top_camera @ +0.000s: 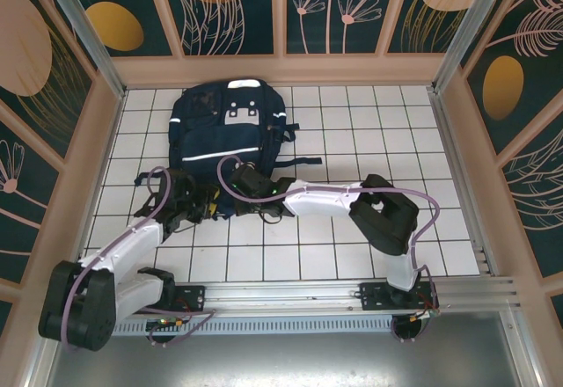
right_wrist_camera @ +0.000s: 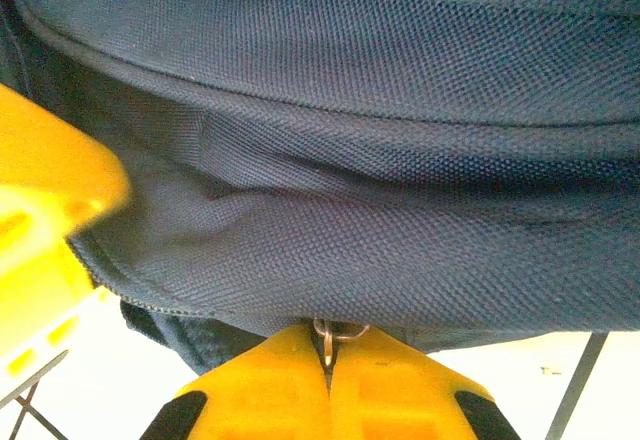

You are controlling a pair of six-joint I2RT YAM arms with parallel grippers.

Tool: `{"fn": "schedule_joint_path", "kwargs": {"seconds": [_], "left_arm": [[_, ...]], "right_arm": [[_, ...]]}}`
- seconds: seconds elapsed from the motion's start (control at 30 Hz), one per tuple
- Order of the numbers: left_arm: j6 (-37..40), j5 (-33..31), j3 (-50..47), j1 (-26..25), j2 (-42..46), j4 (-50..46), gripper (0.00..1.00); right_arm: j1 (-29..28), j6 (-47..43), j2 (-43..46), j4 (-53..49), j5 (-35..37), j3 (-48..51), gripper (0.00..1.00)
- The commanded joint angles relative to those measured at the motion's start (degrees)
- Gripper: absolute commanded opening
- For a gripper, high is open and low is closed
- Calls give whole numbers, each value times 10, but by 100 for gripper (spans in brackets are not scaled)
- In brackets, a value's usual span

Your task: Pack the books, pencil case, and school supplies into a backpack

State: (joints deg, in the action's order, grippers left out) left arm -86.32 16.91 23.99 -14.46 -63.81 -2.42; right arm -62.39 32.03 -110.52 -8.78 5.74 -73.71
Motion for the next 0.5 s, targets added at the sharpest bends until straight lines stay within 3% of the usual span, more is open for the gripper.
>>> {"fn": "schedule_joint_path", "kwargs": {"seconds": [0.0, 0.2, 0.47], "left_arm": [[-17, -14, 21, -9, -14, 30, 0], [-18, -64, 12, -6, 60, -33, 0], [21, -19, 13, 56, 139, -112, 0]], "right_arm": [[-11, 7, 31, 0, 10, 12, 0], [13, 1, 73, -34, 74, 65, 0], [136, -56, 99, -1, 94, 129, 0]]}}
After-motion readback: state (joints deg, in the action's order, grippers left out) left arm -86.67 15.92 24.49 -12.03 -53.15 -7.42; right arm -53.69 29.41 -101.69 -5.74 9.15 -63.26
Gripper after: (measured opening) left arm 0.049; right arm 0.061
